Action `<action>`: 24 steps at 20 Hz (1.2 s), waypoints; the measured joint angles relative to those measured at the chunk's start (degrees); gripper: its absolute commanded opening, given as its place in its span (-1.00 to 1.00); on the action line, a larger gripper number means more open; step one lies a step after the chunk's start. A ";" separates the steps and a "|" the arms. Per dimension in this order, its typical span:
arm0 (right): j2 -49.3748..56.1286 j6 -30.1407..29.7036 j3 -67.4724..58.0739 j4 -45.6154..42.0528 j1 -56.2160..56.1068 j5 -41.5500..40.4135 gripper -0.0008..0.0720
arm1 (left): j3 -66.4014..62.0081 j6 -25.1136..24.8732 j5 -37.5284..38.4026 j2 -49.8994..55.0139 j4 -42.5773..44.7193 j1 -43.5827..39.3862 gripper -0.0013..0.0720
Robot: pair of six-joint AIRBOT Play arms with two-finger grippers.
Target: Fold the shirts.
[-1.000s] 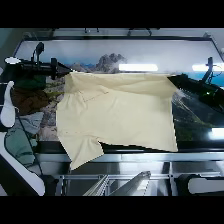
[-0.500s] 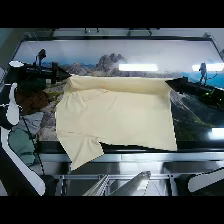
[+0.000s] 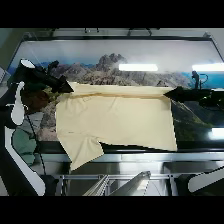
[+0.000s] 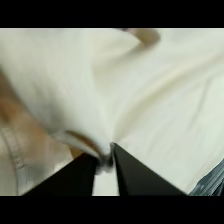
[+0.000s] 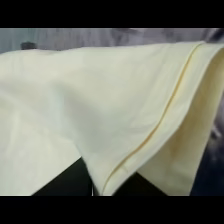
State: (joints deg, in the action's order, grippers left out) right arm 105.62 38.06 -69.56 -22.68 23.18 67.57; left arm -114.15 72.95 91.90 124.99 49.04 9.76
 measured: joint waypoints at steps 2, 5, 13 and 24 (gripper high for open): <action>-0.17 1.66 -0.20 -1.53 0.42 0.35 -0.23 | -0.48 1.95 2.60 0.00 2.23 -0.02 -0.17; -2.71 7.04 -0.42 -8.41 2.49 3.32 -0.23 | -3.15 5.42 7.41 -0.44 3.93 1.36 -0.17; -20.70 23.15 11.19 -35.26 9.99 9.92 0.27 | 17.00 5.03 7.13 -20.11 5.27 9.03 -0.17; -28.55 26.18 38.51 -35.01 9.03 10.16 -0.11 | 62.49 -4.68 -2.19 -46.21 5.60 20.81 -0.17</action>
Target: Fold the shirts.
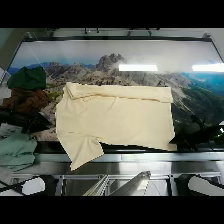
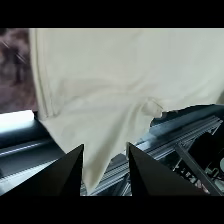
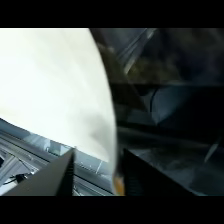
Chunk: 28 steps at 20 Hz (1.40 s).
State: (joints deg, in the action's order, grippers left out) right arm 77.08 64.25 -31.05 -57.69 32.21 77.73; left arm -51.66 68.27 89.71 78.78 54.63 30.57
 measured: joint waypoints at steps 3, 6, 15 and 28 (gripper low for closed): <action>-0.07 -2.25 1.18 2.45 -1.88 -3.04 -0.92 | 7.13 -1.14 -1.90 -2.01 0.04 1.16 -0.17; -0.11 -3.67 1.53 5.51 -3.41 -5.33 -0.93 | 12.81 -1.60 -4.70 -2.73 0.61 -0.17 -0.17; -0.11 -4.79 1.68 7.78 -4.48 -7.21 -0.92 | 18.86 0.24 -11.06 -3.10 7.96 -8.79 -0.16; -0.20 0.26 -0.44 -2.01 -4.37 -2.93 -0.93 | 14.05 0.37 -15.28 4.07 4.20 -17.99 -0.96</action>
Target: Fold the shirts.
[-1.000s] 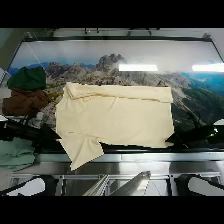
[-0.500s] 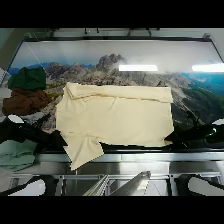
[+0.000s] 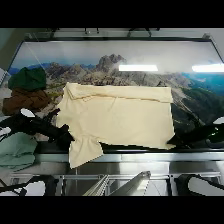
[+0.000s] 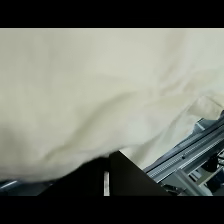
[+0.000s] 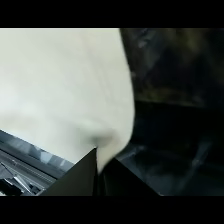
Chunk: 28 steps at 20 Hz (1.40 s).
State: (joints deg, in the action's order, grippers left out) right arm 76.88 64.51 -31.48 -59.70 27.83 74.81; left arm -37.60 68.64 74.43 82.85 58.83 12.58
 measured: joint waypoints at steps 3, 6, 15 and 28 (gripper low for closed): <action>-0.02 2.23 -1.14 -2.89 0.17 1.29 -0.93 | -1.86 1.46 2.60 0.35 3.65 1.42 -0.96; -0.02 3.34 -3.26 -4.35 0.24 1.88 -0.93 | -3.80 2.32 3.19 -0.66 6.23 2.12 -0.91; -0.04 3.72 -14.60 4.94 0.31 7.82 -0.93 | -17.88 2.62 12.81 -8.35 0.17 1.97 -0.91; 14.25 -6.45 -25.62 31.36 -3.43 -10.08 -0.93 | -56.57 4.37 13.44 20.33 -7.72 -2.93 -0.91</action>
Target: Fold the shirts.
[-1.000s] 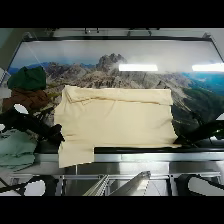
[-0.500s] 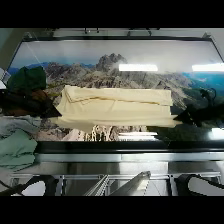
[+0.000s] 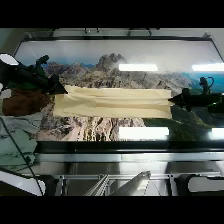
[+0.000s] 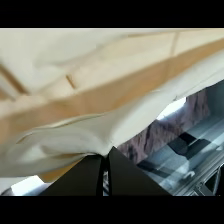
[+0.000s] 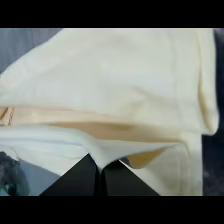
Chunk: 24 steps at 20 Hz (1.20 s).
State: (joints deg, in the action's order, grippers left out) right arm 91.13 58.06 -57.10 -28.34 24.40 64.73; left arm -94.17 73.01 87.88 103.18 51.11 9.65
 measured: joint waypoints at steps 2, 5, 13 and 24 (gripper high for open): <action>2.78 -1.90 -0.94 0.81 -0.52 -2.64 -0.93 | -5.01 0.37 -0.04 5.79 0.00 -0.07 -0.91; 5.35 -5.14 -1.60 1.29 -1.07 -5.88 -0.93 | -12.15 1.03 0.00 13.14 -0.17 -0.15 -0.93; 7.10 -12.70 -3.04 1.53 -1.55 -8.83 0.41 | -22.64 2.05 3.58 22.05 0.35 -1.42 0.07; 9.29 -3.50 -14.43 -14.01 1.62 1.40 0.78 | -23.58 4.63 6.27 13.16 -0.17 3.45 0.92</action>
State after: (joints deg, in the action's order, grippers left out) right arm 100.42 54.57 -71.53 -42.35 26.02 66.13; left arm -117.75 77.65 94.15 116.33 50.94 13.10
